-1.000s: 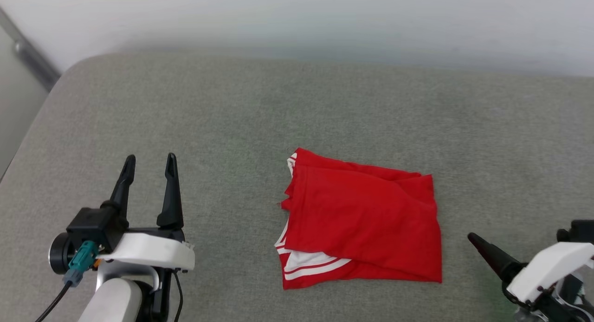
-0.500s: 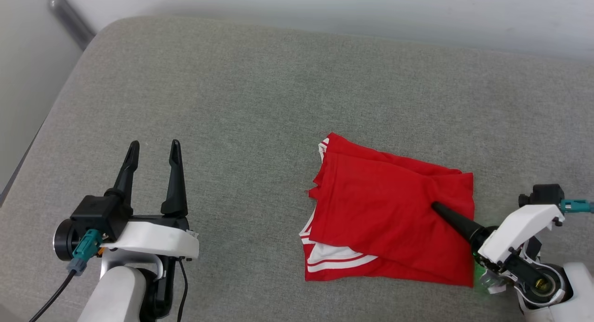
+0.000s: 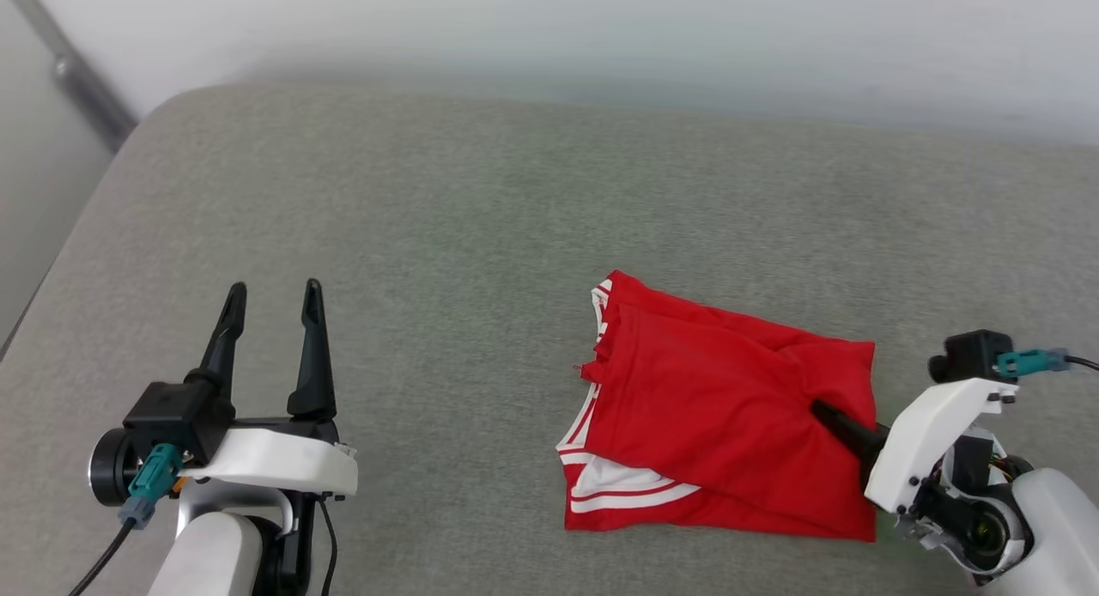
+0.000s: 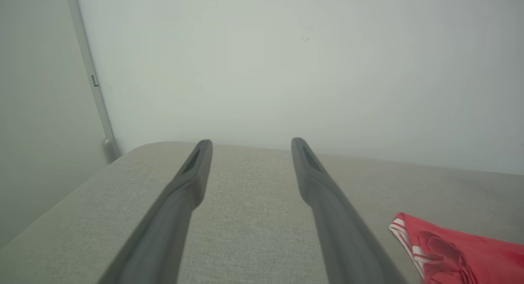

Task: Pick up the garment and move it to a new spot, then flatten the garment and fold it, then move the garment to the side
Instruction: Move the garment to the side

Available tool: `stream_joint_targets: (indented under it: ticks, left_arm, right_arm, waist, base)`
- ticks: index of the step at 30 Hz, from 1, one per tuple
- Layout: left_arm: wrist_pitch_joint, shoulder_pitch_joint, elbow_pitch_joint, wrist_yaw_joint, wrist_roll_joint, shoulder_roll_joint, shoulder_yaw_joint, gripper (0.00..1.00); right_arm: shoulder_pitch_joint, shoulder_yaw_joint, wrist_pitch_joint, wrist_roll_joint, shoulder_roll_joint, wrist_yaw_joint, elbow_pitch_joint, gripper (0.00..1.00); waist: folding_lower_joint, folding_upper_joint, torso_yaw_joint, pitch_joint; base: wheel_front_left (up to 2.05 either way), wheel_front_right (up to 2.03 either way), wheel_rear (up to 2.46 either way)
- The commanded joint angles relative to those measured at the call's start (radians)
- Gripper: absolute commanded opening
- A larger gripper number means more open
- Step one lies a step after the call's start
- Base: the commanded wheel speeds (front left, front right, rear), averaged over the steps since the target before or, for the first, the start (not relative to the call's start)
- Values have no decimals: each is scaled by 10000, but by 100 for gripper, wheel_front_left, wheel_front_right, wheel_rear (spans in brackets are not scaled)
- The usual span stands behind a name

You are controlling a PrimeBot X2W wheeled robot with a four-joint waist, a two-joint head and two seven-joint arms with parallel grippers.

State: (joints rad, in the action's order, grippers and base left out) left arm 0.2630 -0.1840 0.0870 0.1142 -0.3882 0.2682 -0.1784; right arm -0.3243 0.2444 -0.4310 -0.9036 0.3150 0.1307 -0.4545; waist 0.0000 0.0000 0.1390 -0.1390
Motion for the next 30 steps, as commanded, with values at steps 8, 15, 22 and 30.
stream_joint_targets:
  ticks: [8,15,22,30]
  left_arm:
    - [-10,209,-424,37,93,97,3,100]
    - [-258,-179,-1125,55,201,239,-132,100]
    - [-707,-923,-2025,-120,470,641,-276,100]
    - [-1270,-1710,-2827,-281,779,1147,-351,100]
  right_arm:
    - [-680,538,316,1778,377,-2,-509,0]
    - [-1898,565,468,2992,532,-3,-1171,0]
    - [-3469,291,927,4745,1074,-3,-2251,0]
    - [-4867,-1192,1806,6279,1411,-6,-3434,0]
  waist:
    - [0,0,-1899,167]
    - [0,0,-3234,-724]
    - [0,0,-4099,-2195]
    - [0,0,-4487,-3464]
  base:
    - [0,0,0]
    - [0,0,0]
    - [0,0,0]
    - [0,0,0]
